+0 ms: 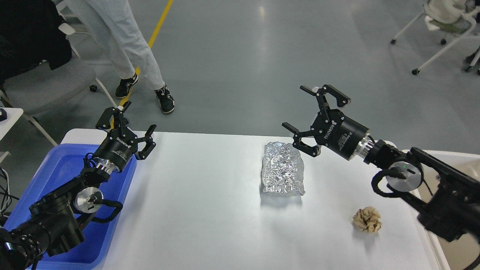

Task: Tidy desktop
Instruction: 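Move the right gripper toward the crumpled clear plastic wrapper, then close the right gripper on the near edge of the clear wrapper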

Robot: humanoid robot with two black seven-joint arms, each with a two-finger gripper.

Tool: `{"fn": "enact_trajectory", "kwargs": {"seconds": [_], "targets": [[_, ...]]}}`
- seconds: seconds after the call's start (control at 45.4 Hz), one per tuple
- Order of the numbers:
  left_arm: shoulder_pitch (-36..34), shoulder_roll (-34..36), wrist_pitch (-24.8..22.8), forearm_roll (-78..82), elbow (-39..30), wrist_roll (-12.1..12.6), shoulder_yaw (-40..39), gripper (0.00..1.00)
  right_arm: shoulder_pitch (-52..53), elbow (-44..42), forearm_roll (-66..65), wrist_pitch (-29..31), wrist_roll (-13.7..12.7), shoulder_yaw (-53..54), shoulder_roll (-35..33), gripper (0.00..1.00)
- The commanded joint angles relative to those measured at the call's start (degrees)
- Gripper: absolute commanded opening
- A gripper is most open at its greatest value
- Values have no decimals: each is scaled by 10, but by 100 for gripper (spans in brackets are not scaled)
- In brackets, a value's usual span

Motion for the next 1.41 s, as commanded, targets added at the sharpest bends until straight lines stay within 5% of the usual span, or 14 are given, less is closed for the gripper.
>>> {"fn": "enact_trajectory", "kwargs": {"seconds": [0.0,0.154,0.353,0.551,0.904,1.389], "targets": [[0,0,0,0,0,0,0,100,29,124,-53,-9,4,-61,-155,100],[0,0,0,0,0,0,0,100,70,159,-77,-8,3,-88,-215,100],[0,0,0,0,0,0,0,100,204,138,-96,-25,4,-223,-194,100],[0,0,0,0,1,0,0,100,281,-2,-189,-72,4,-366,-65,100],[0,0,0,0,0,0,0,100,251,-257,-338,-127,16,-508,169,100],[0,0,0,0,0,0,0,100,217,-400,-377,-194,20,-614,252,100]]}}
